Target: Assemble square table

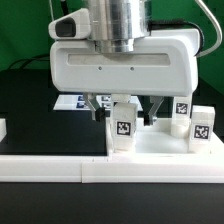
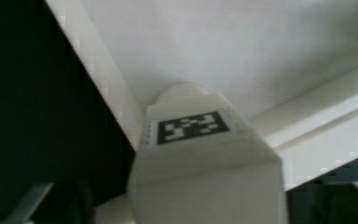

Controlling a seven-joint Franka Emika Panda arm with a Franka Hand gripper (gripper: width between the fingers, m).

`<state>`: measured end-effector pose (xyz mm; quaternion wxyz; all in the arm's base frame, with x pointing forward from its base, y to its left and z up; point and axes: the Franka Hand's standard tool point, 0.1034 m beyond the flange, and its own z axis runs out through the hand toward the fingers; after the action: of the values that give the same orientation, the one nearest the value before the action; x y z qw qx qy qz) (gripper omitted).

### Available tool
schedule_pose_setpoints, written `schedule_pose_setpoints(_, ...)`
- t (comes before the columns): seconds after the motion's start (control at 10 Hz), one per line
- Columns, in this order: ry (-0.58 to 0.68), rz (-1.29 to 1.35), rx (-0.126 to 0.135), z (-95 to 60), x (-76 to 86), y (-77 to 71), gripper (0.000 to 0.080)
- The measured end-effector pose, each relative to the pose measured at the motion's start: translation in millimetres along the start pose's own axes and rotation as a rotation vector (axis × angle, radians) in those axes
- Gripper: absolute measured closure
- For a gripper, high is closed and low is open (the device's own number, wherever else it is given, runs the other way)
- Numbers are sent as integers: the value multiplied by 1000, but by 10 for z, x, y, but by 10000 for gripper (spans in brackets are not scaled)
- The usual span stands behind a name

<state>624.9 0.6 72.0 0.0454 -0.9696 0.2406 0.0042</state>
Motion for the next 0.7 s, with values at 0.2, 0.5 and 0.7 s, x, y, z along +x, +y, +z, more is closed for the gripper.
schedule_pose_setpoints(0.2, 0, 63, 1, 2, 0, -1, 460)
schedule_pose_setpoints(0.5, 0, 320, 0, 5, 3, 8, 511)
schedule_pose_setpoints(0.7, 10, 590, 3, -4, 26, 16, 511)
